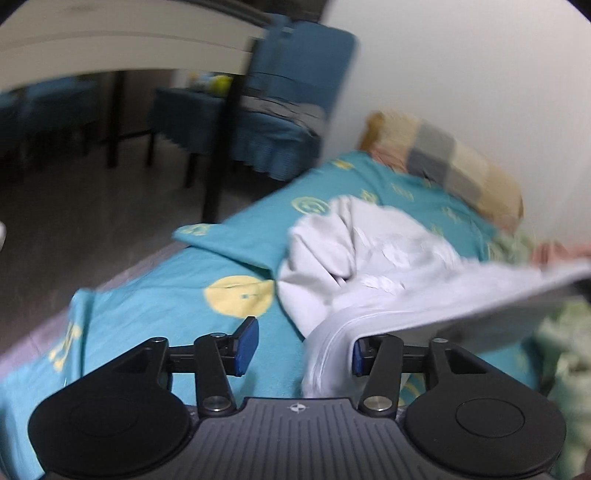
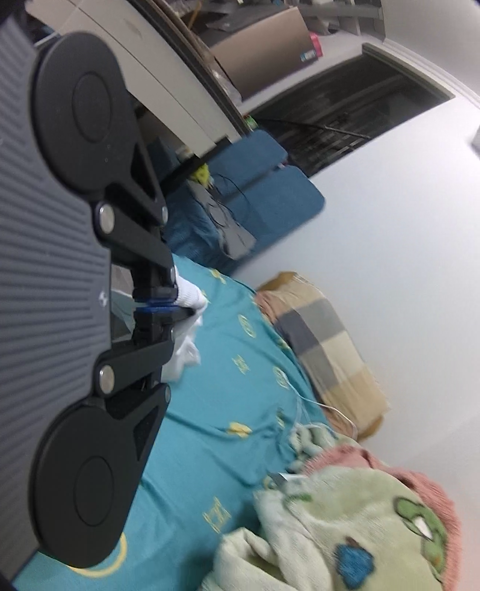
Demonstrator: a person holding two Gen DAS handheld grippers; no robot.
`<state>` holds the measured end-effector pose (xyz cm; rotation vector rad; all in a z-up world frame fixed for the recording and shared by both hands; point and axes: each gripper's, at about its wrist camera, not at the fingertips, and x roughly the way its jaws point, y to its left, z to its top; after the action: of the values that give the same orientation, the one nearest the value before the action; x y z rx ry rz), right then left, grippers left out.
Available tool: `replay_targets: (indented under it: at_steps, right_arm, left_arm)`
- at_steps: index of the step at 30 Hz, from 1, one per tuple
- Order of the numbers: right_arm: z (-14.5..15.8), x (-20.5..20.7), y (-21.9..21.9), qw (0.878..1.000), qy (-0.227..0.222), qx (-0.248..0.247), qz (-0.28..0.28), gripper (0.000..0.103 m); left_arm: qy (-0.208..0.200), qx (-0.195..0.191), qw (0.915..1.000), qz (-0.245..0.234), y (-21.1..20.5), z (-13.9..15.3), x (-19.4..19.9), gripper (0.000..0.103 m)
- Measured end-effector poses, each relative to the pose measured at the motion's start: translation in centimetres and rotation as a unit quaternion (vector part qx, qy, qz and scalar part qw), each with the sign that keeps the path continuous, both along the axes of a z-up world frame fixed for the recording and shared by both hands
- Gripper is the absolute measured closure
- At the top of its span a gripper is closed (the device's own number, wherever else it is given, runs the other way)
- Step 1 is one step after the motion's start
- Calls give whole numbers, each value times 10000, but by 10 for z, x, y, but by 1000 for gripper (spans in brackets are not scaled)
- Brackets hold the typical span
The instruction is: Fold clothes
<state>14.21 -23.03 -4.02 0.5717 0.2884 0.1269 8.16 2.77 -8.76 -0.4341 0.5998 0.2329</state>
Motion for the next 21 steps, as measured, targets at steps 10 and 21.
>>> replay_targets:
  at_steps: [10,21]
  right_arm:
    - [4,-4,8,9993,-209,-315,22,98]
    - [-32,15,6,9860,1074,-1131,-596,97]
  left_arm:
    - [-454,-183,9985,245,22,20,-4,51]
    - [986,-813,9916,193,23,-22,12,79]
